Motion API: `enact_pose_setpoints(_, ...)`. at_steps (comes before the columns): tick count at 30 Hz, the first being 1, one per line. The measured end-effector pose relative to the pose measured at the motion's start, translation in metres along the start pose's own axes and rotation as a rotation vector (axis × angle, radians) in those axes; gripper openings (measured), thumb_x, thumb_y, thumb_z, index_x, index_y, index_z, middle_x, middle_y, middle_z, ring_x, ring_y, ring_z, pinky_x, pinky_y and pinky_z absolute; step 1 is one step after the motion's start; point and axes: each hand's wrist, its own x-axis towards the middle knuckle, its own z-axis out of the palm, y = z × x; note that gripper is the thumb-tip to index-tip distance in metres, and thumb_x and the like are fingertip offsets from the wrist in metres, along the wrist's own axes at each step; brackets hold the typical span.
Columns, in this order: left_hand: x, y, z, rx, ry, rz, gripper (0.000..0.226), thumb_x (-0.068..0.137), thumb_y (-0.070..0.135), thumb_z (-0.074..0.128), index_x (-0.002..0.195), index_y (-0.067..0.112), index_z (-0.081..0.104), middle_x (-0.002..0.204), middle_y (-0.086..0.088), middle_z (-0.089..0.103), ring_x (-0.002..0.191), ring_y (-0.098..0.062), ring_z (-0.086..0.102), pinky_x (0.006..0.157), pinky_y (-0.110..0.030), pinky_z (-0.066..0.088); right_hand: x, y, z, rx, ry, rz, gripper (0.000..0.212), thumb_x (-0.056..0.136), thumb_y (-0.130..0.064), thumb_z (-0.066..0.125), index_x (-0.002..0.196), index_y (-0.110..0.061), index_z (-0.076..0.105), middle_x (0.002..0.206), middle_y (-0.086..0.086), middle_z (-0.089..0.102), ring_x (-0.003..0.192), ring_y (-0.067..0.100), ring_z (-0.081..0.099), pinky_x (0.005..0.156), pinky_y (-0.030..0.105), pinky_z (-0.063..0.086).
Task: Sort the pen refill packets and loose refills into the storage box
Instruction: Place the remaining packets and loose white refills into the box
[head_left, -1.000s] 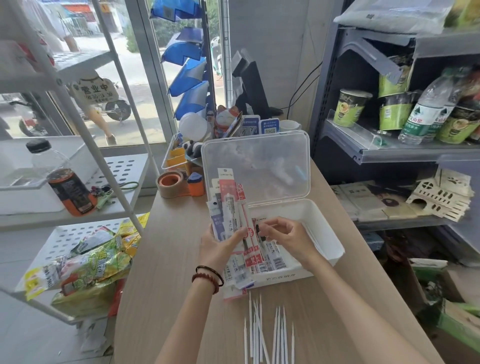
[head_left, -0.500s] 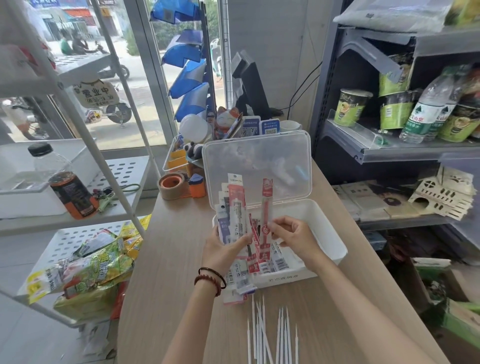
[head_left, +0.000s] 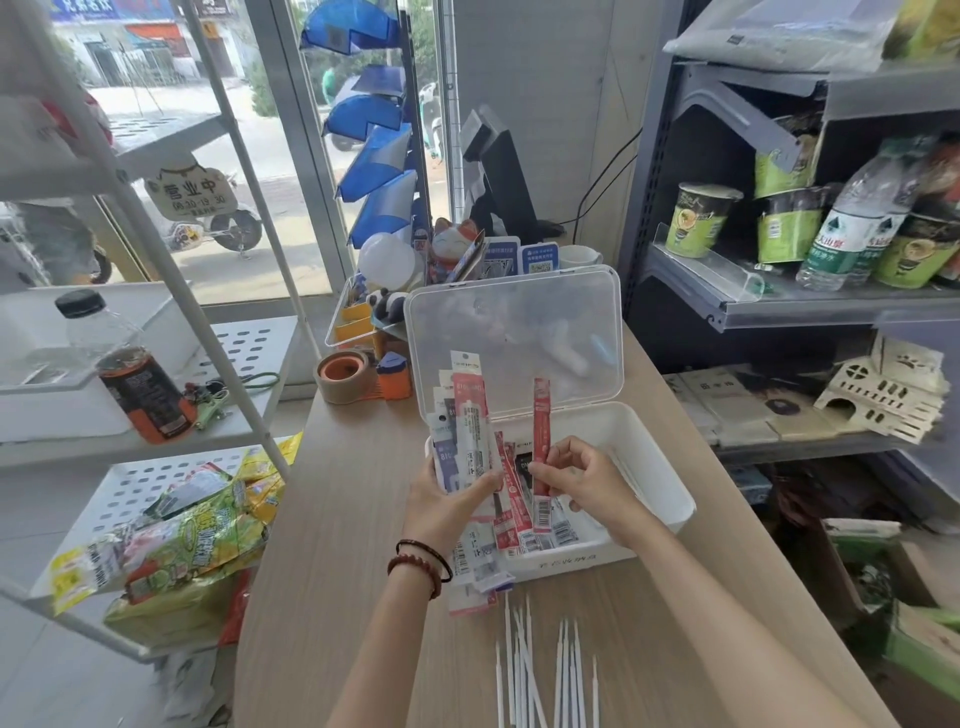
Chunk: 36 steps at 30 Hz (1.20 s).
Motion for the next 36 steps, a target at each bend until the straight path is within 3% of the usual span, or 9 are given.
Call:
enact_pose_setpoints(5, 0.0, 0.0, 0.0, 0.011, 0.009, 0.008, 0.048, 0.072, 0.02, 0.08, 0.114, 0.014, 0.057, 0.095, 0.0, 0.072, 0.075, -0.007, 0.072, 0.056, -0.018, 0.055, -0.003, -0.003, 0.006, -0.163, -0.111, -0.017, 0.015, 0.085, -0.027, 0.073, 0.096, -0.024, 0.062, 0.091, -0.002, 0.074, 0.074, 0.005, 0.071, 0.055, 0.013, 0.045)
enact_pose_setpoints(11, 0.002, -0.002, 0.0, 0.036, 0.005, 0.014, 0.049, 0.073, 0.019, 0.079, 0.116, 0.013, 0.057, 0.096, -0.001, 0.071, 0.077, -0.009, 0.072, 0.056, -0.021, 0.056, -0.002, 0.001, 0.012, -0.369, -0.189, -0.045, 0.023, 0.084, -0.029, 0.073, 0.105, -0.037, 0.067, 0.093, -0.011, 0.072, 0.085, 0.0, 0.068, 0.084, 0.025, 0.054)
enact_pose_setpoints(15, 0.002, -0.002, 0.0, 0.051, 0.004, 0.008, 0.051, 0.072, 0.022, 0.08, 0.116, 0.012, 0.057, 0.096, 0.0, 0.071, 0.079, -0.01, 0.071, 0.06, -0.023, 0.058, -0.001, -0.002, 0.011, -0.425, -0.2, -0.035, 0.024, 0.085, -0.032, 0.072, 0.107, -0.038, 0.066, 0.098, -0.015, 0.068, 0.091, -0.002, 0.061, 0.088, 0.026, 0.047)
enact_pose_setpoints(19, 0.003, -0.001, 0.001, 0.045, 0.002, 0.009, 0.049, 0.072, 0.021, 0.079, 0.115, 0.015, 0.056, 0.094, 0.001, 0.07, 0.077, -0.008, 0.071, 0.056, -0.02, 0.056, -0.002, -0.003, 0.01, -0.335, -0.147, -0.065, 0.018, 0.085, -0.041, 0.069, 0.103, -0.035, 0.07, 0.093, -0.015, 0.07, 0.085, -0.003, 0.064, 0.08, 0.02, 0.047)
enact_pose_setpoints(22, 0.003, -0.001, 0.001, 0.049, 0.001, 0.008, 0.049, 0.072, 0.022, 0.08, 0.114, 0.015, 0.056, 0.094, 0.002, 0.071, 0.074, -0.004, 0.07, 0.055, -0.015, 0.053, -0.004, -0.005, 0.009, -0.223, -0.108, -0.112, 0.03, 0.083, -0.053, 0.065, 0.1, -0.029, 0.073, 0.089, -0.01, 0.074, 0.076, 0.001, 0.066, 0.076, 0.021, 0.052)
enact_pose_setpoints(30, 0.004, -0.004, -0.001, 0.017, 0.018, 0.003, 0.049, 0.069, 0.029, 0.081, 0.112, 0.018, 0.059, 0.096, 0.002, 0.072, 0.075, -0.003, 0.071, 0.056, -0.013, 0.052, -0.009, -0.014, 0.013, -0.055, -0.162, -0.142, 0.031, 0.072, -0.046, 0.077, 0.09, -0.022, 0.078, 0.082, -0.004, 0.075, 0.067, 0.007, 0.06, 0.069, 0.021, 0.049)
enact_pose_setpoints(36, 0.008, -0.004, -0.003, -0.052, -0.013, -0.064, 0.052, 0.071, 0.029, 0.077, 0.117, 0.012, 0.058, 0.101, -0.007, 0.071, 0.084, -0.017, 0.072, 0.057, -0.023, 0.056, -0.008, -0.02, 0.022, 0.067, -0.13, -0.139, 0.021, 0.079, -0.028, 0.076, 0.095, -0.015, 0.076, 0.083, -0.002, 0.075, 0.068, 0.003, 0.065, 0.063, 0.013, 0.049)
